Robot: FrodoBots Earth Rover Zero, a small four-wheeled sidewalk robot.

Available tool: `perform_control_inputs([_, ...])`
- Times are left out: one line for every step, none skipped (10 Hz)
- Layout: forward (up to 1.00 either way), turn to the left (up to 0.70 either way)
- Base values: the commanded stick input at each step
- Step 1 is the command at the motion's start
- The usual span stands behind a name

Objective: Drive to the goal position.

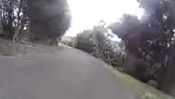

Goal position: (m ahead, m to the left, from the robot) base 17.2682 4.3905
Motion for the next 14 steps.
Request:
perform_control_inputs([1.0, 0.0])
perform_control_inputs([1.0, 0.0])
perform_control_inputs([1.0, 0.0])
perform_control_inputs([1.0, 0.0])
perform_control_inputs([1.0, 0.0])
perform_control_inputs([1.0, 0.0])
perform_control_inputs([1.0, 0.0])
perform_control_inputs([1.0, 0.0])
perform_control_inputs([1.0, 0.0])
perform_control_inputs([1.0, 0.0])
perform_control_inputs([1.0, 0.0])
perform_control_inputs([1.0, 0.01])
perform_control_inputs([1.0, 0.02])
perform_control_inputs([1.0, 0.03])
